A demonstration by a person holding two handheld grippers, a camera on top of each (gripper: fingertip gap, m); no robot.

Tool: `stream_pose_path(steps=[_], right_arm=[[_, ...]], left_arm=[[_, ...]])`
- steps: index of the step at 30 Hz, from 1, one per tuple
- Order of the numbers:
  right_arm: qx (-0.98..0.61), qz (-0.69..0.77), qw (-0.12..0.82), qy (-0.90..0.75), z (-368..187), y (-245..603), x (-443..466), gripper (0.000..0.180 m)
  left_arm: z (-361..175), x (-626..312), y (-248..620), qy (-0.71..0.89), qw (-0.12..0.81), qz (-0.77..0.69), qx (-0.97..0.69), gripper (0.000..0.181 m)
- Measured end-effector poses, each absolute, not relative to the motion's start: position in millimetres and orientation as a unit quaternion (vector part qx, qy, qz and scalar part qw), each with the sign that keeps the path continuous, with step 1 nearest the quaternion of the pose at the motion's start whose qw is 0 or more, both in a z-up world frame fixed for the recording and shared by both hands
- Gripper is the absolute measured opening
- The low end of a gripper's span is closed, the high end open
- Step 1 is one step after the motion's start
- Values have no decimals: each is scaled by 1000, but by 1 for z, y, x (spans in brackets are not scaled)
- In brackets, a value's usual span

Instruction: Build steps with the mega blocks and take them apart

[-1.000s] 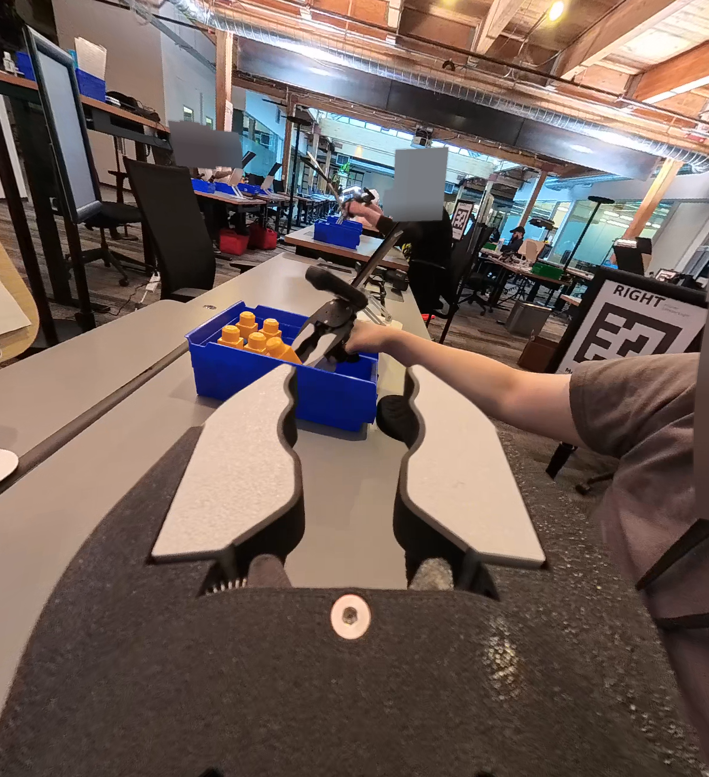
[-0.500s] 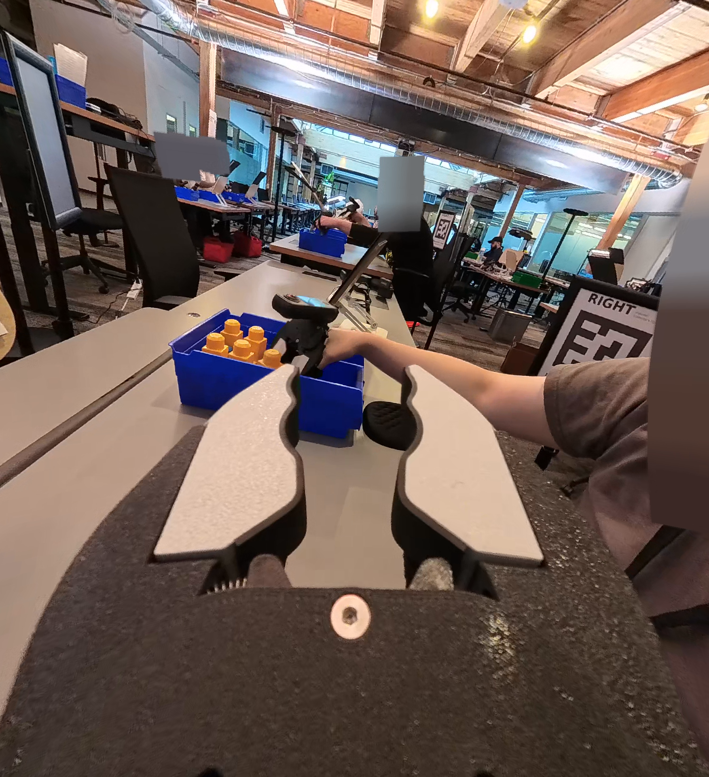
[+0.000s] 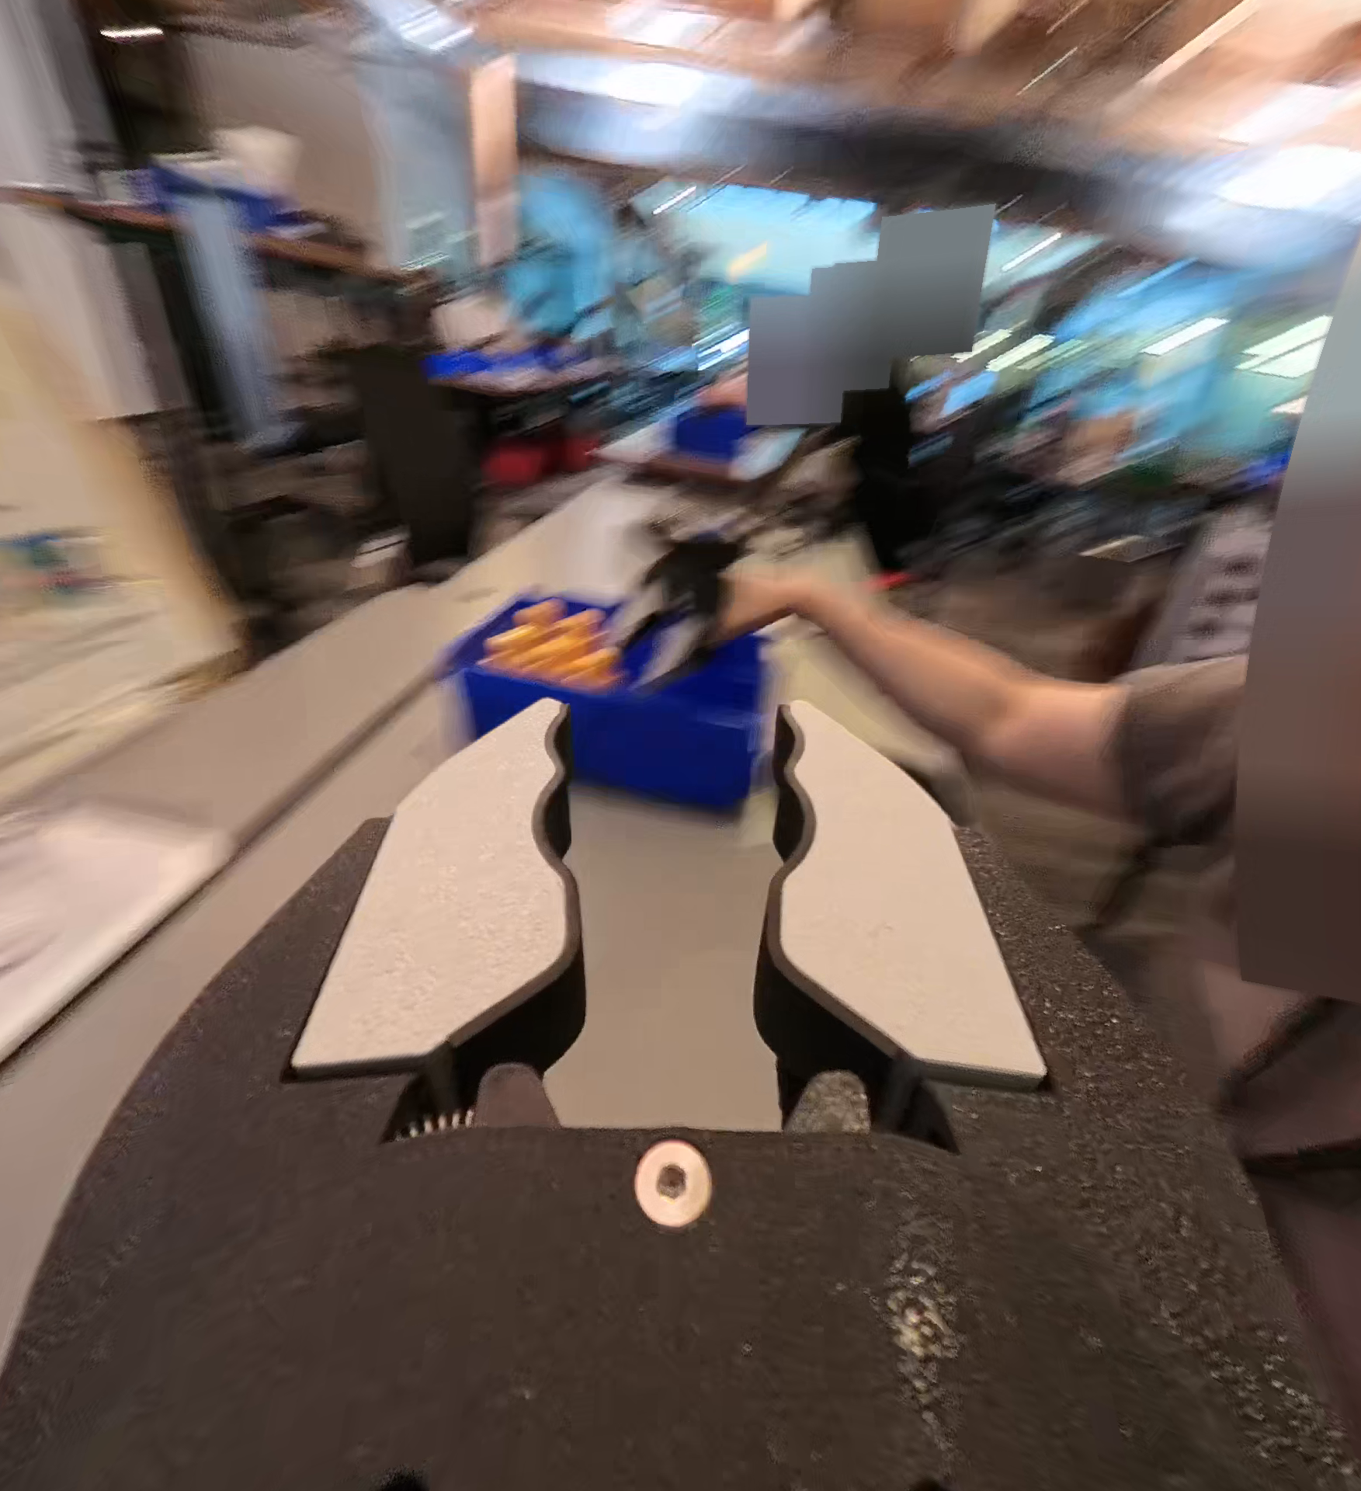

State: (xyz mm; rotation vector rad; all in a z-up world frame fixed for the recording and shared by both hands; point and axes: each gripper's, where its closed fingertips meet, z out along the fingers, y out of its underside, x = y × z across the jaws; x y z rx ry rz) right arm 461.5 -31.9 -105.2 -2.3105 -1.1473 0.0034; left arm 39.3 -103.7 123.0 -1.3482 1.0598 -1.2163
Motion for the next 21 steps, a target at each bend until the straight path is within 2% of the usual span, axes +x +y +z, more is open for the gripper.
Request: stream_pose_path(steps=[4, 8, 15, 21], right_arm=[[-845, -26, 335, -415, -51, -42, 464, 51], [-812, -16, 432, -392, 12, -45, 441, 50], [-743, 96, 557, -357, 102, -46, 349, 49], [-714, 130, 584, -363, 124, -38, 291, 50]], left_arm=[[121, -46, -72, 390, 567, -285, -667, 50], [110, -159, -48, 263, 591, -76, -759, 49], [50, -241, -39, 173, 492, -21, -853, 44], [-17, -212, -48, 247, 329, -71, -909, 42]])
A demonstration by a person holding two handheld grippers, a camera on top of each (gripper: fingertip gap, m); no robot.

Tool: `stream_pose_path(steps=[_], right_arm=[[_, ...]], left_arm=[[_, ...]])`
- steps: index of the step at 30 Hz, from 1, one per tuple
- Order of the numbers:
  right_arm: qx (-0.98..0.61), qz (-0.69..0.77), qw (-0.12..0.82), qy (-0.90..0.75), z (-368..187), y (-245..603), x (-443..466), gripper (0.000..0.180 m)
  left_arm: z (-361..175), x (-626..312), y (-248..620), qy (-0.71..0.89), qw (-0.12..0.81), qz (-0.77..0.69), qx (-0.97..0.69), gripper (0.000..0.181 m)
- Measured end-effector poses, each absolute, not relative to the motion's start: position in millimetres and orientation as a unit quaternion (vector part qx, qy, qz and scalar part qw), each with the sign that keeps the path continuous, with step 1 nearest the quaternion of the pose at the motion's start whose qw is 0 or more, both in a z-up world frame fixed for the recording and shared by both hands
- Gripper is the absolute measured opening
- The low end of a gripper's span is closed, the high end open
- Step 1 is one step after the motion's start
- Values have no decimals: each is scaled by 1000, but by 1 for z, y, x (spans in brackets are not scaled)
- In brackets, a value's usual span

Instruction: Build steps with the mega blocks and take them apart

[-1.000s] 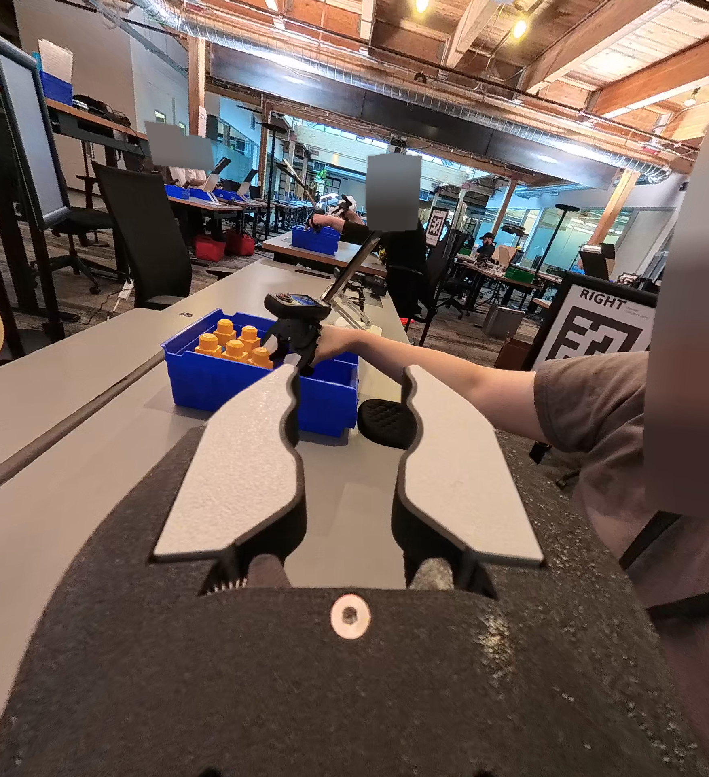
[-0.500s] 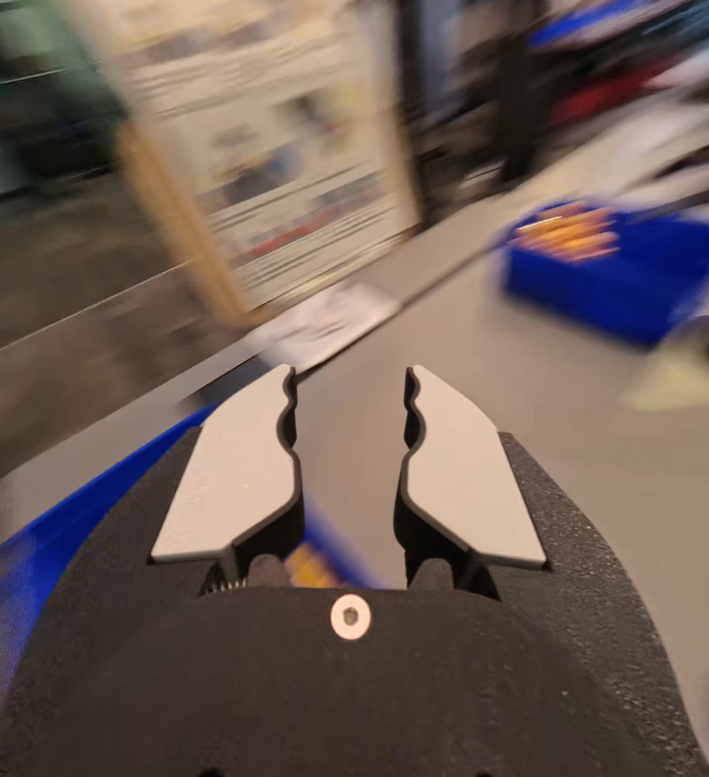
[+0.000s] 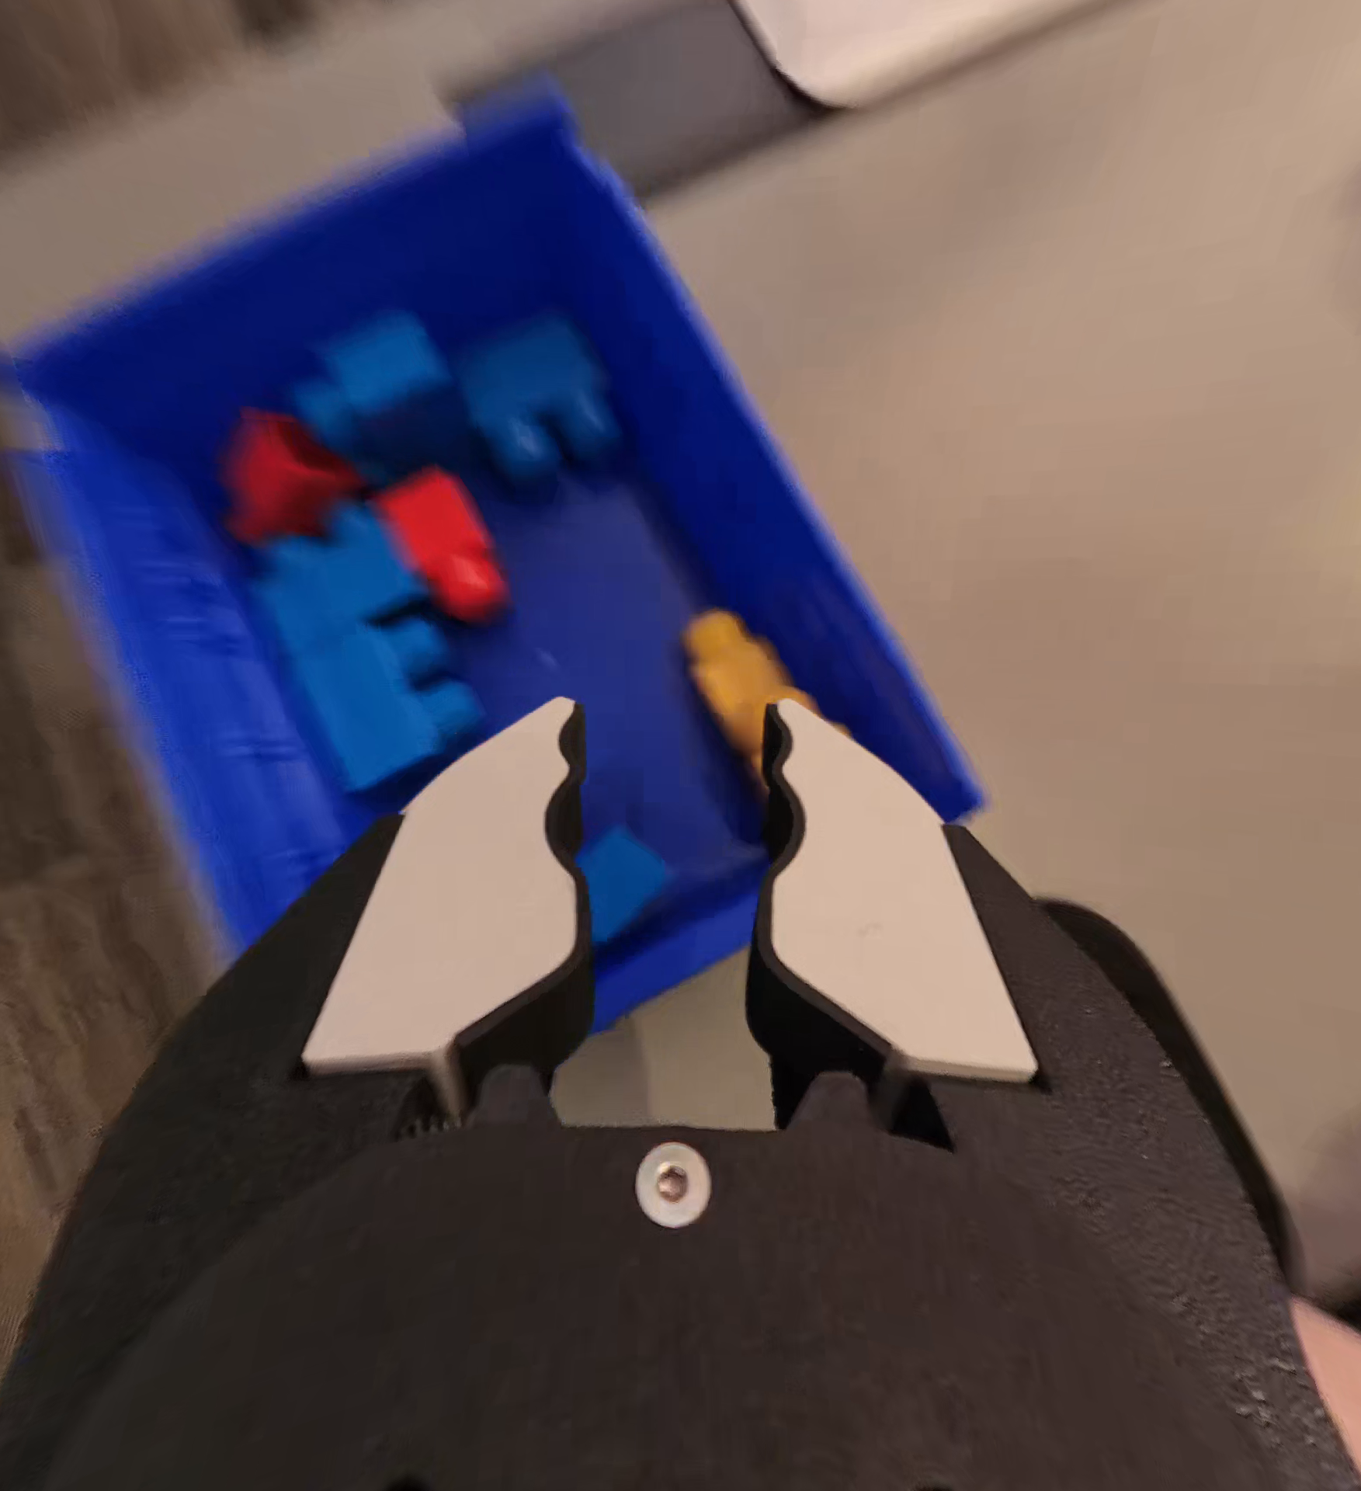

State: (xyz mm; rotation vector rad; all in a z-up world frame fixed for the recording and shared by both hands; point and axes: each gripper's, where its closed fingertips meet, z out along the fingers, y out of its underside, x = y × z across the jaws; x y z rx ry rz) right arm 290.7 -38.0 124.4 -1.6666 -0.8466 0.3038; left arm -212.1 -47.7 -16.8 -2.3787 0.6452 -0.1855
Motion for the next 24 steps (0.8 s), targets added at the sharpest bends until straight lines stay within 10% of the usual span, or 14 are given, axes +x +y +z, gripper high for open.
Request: stream_pose_path(steps=[24], right_arm=[[-784, -68, 573, -231, 23, 25, 240, 79]], left_arm=[[-99, -189, -74, 254, 82, -59, -962, 62]])
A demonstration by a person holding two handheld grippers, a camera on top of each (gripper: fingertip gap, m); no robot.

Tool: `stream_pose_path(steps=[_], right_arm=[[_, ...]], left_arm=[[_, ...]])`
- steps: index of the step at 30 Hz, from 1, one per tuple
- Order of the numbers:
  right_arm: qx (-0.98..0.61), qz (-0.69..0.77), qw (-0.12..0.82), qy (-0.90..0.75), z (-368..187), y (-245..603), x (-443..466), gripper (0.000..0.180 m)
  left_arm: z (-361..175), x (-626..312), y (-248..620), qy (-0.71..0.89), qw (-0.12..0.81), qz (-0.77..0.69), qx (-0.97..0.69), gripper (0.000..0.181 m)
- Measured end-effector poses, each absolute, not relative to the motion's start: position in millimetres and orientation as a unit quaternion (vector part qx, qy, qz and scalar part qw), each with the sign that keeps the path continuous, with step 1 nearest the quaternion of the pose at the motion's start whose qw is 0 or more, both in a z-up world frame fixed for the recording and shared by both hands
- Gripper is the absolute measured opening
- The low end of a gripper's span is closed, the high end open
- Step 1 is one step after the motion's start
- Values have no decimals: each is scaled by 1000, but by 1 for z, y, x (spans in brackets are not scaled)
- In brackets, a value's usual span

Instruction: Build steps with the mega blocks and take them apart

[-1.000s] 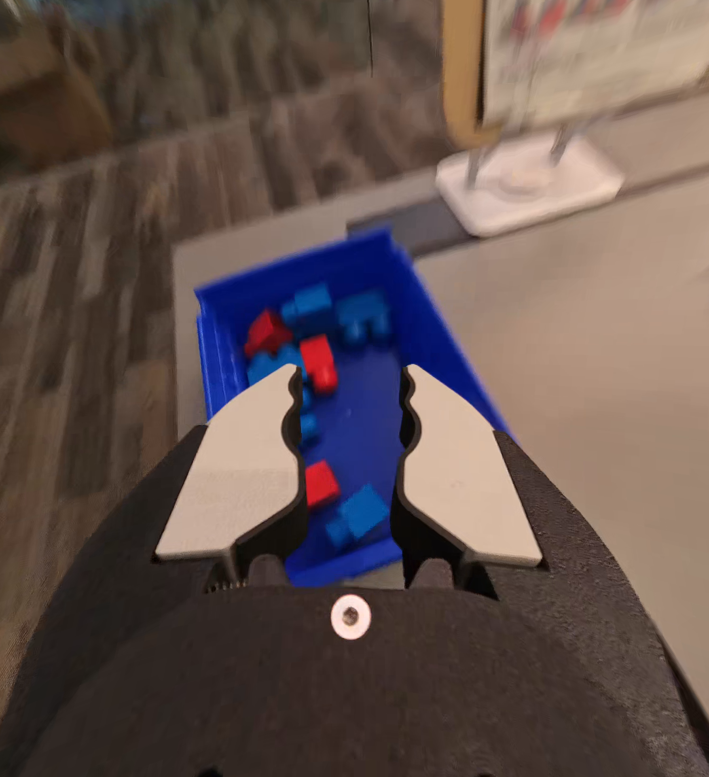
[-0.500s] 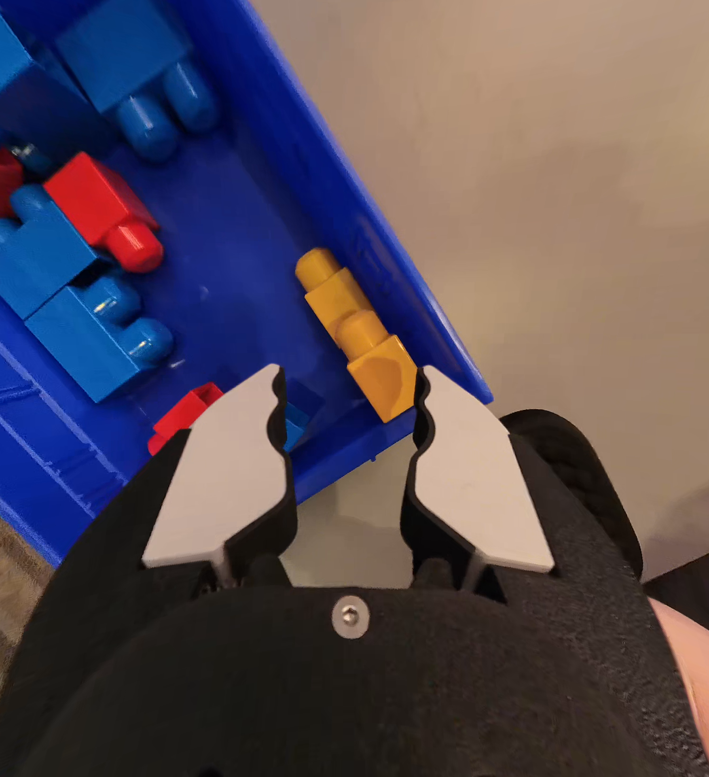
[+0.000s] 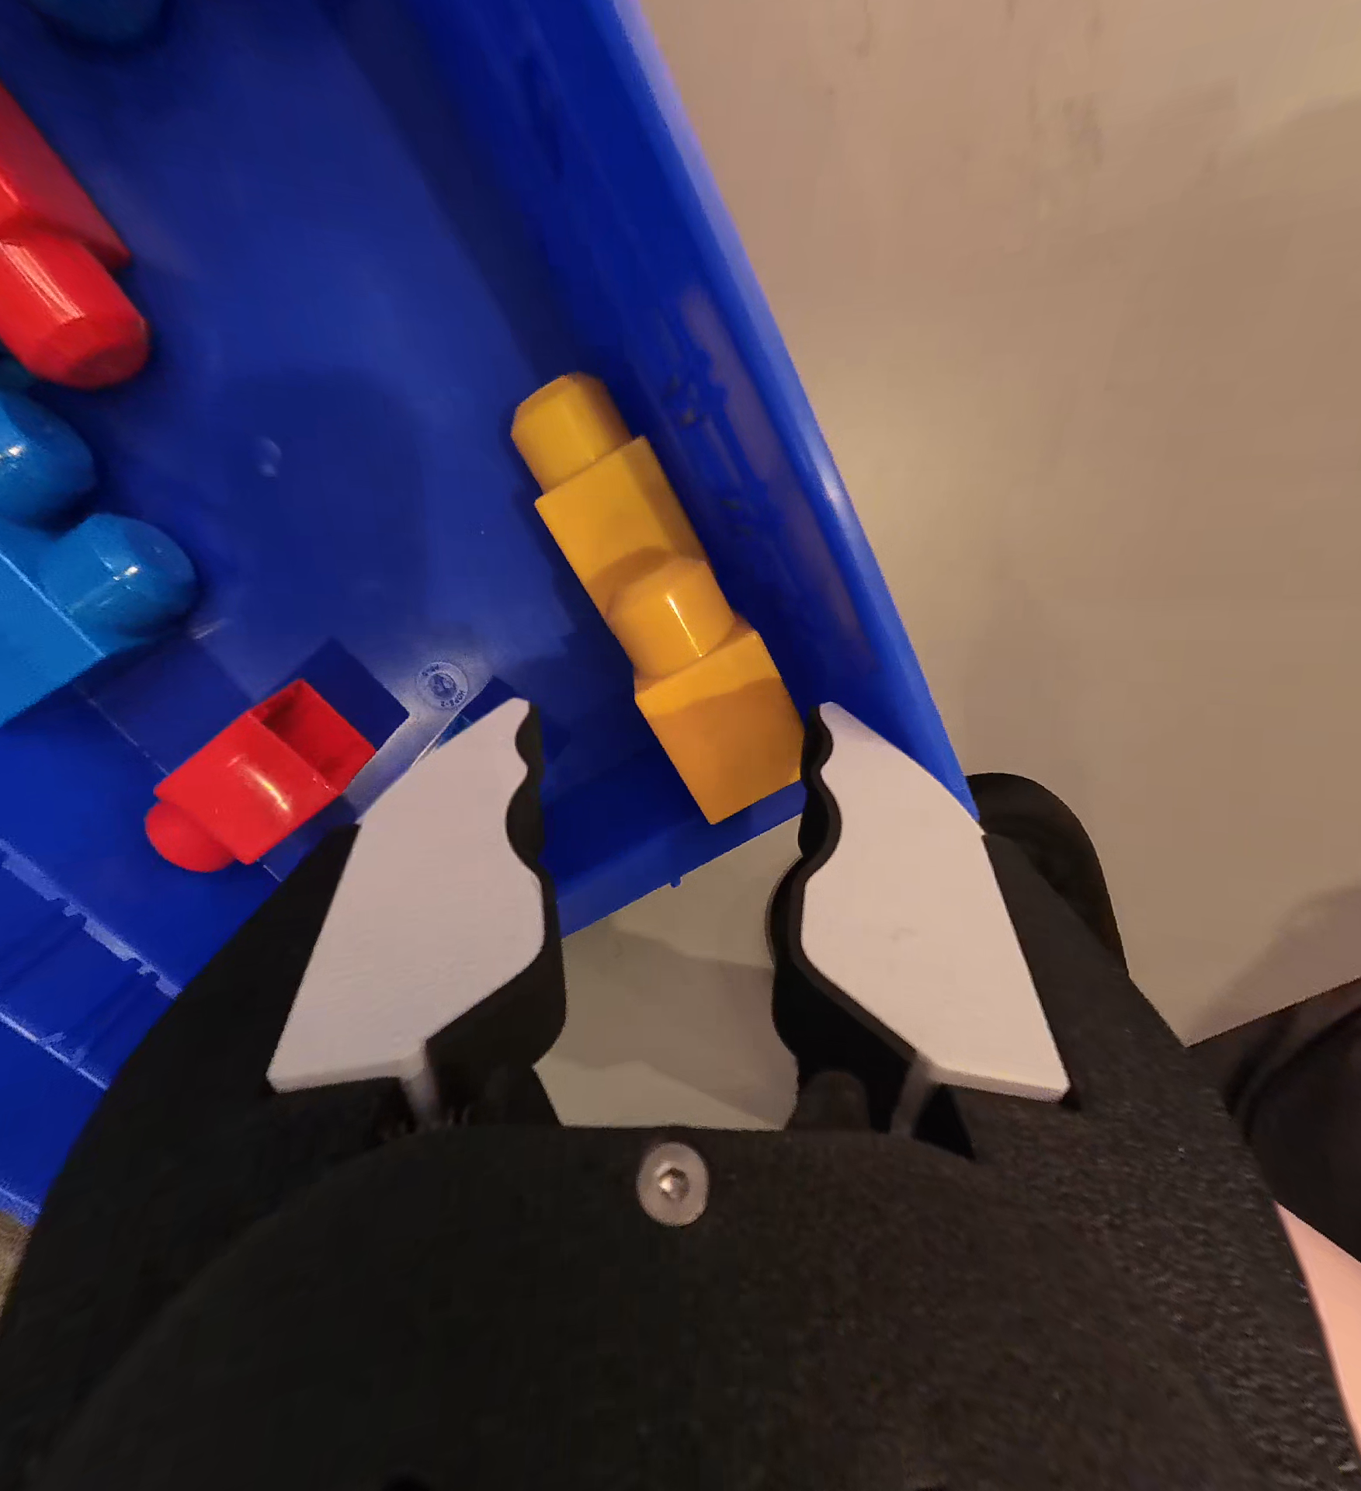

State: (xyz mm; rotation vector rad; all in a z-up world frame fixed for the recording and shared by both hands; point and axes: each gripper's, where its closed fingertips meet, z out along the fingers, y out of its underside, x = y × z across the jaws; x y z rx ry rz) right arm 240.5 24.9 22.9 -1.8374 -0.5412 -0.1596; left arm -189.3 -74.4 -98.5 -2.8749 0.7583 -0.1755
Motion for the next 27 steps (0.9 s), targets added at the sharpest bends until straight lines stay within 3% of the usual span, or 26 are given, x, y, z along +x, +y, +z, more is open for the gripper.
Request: stream_pose_path(steps=[27], right_arm=[[-789, -88, 549, -261, 8, 29, 237, 78]], left_arm=[[-122, -197, -76, 222, 21, -58, -973, 52]])
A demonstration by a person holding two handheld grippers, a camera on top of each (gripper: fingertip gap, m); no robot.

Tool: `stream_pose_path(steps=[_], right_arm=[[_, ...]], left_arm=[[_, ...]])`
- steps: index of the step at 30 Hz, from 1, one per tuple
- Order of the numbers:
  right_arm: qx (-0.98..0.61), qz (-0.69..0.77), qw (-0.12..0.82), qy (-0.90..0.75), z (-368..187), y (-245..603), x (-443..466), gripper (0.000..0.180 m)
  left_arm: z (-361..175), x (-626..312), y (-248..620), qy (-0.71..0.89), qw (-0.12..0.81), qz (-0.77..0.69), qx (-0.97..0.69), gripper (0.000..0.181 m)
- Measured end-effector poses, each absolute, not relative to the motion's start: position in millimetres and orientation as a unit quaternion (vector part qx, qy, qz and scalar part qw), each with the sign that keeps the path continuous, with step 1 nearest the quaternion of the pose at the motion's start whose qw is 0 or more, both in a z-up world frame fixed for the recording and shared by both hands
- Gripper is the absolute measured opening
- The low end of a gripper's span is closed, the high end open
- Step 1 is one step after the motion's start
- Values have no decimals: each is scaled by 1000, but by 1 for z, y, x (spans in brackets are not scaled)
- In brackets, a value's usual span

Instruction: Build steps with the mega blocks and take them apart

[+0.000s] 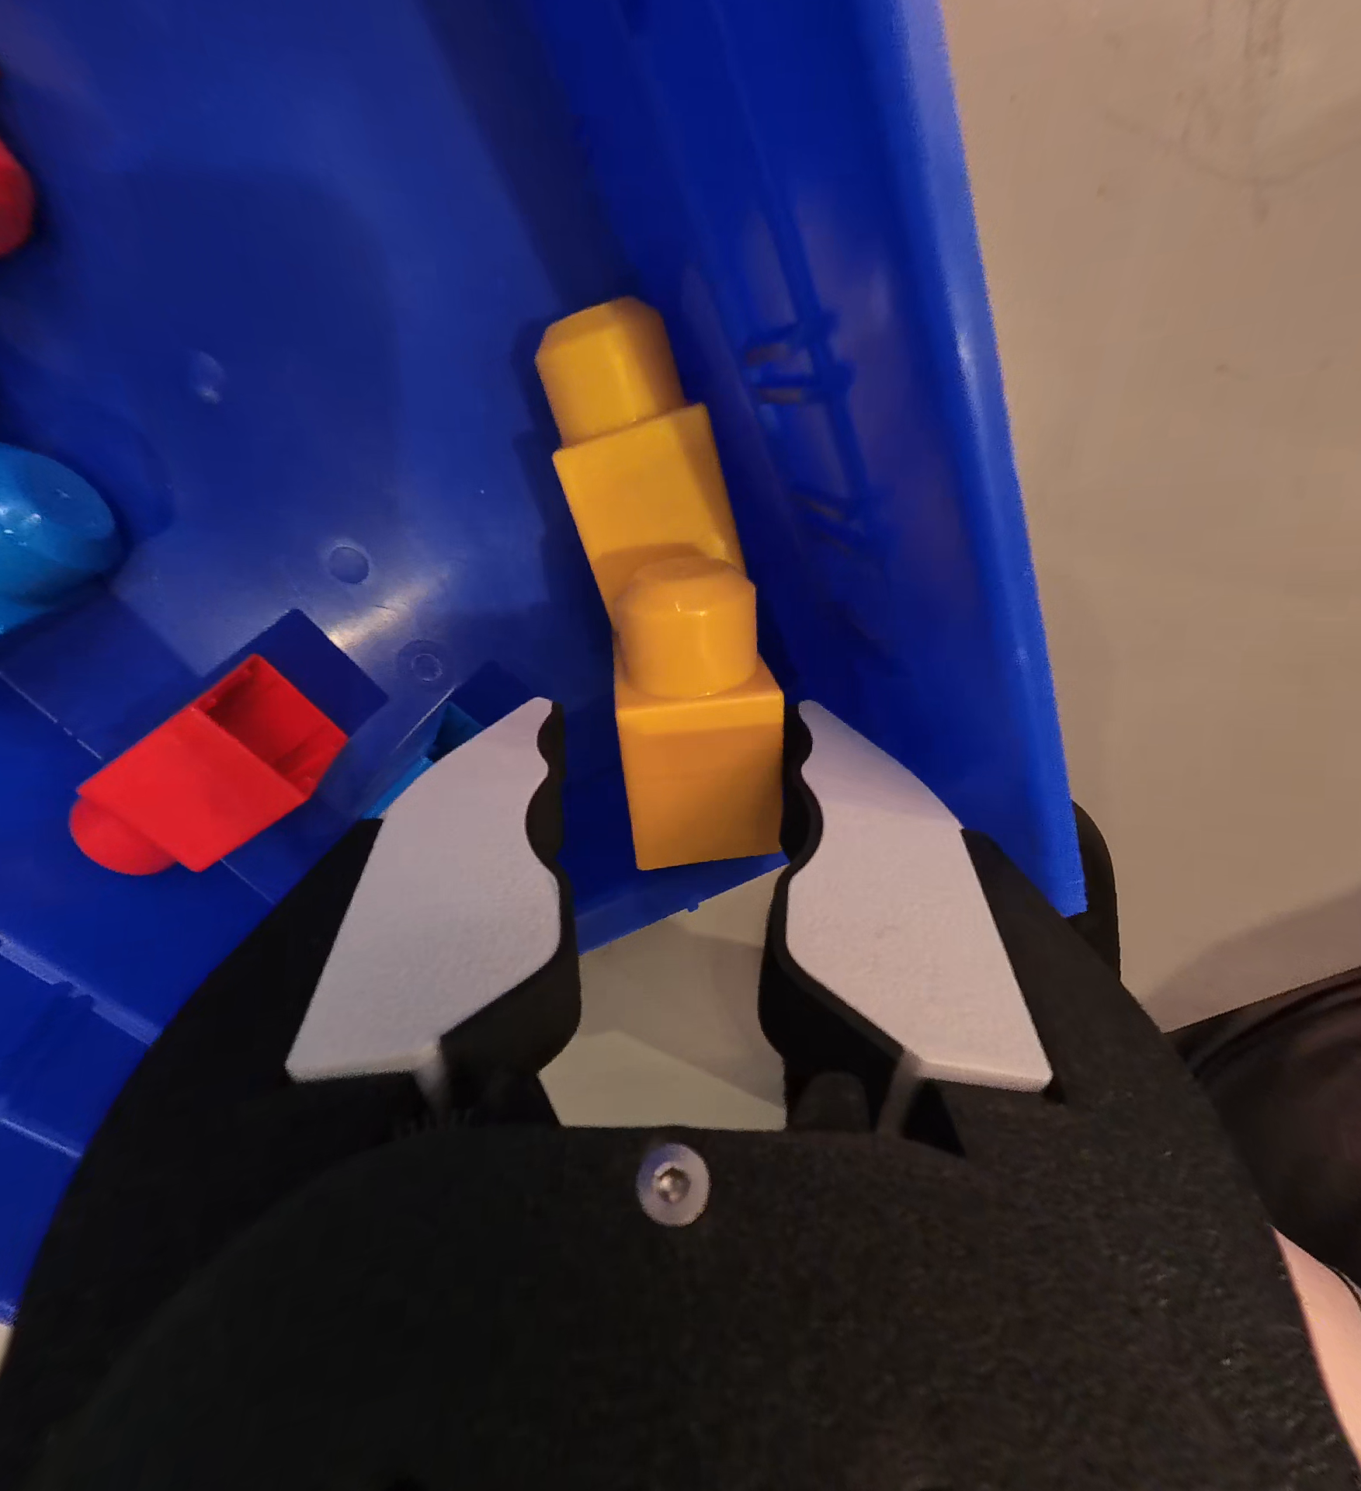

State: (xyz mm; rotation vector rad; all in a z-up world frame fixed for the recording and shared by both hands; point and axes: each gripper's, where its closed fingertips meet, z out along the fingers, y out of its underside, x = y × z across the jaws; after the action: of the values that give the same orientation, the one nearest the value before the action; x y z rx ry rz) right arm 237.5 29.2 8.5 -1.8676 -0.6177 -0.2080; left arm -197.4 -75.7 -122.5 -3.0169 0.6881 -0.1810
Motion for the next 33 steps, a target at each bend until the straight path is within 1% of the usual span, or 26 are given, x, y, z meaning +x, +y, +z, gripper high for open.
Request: stream_pose_path(steps=[6, 9, 15, 18, 22, 25, 28, 33], right_arm=[[-791, -85, 545, -266, 6, 29, 236, 78], [-792, -82, 542, -268, 4, 29, 235, 78], [-796, -79, 532, -278, -2, 29, 233, 78], [-797, -78, 528, -281, -5, 30, 232, 78], [-802, -74, 521, -282, -9, 32, 234, 78], [-805, -71, 516, -284, -12, 32, 233, 78], [-806, -72, 513, -287, -14, 31, 232, 78], [-807, -76, 506, -294, -19, 30, 230, 78]], left_arm=[[-125, -203, -74, 213, 17, -43, -976, 50], [-125, -198, -74, 220, 15, -61, -973, 37], [-121, -209, -71, 238, 20, -6, -971, 37], [-104, -216, -59, 234, 62, 45, -969, 37], [-67, -209, -48, 232, 137, 105, -957, 37], [-39, -203, -41, 245, 185, 183, -934, 37], [-10, -181, -30, 265, 255, 224, -902, 37], [30, -150, -25, 277, 347, 277, -852, 37]])
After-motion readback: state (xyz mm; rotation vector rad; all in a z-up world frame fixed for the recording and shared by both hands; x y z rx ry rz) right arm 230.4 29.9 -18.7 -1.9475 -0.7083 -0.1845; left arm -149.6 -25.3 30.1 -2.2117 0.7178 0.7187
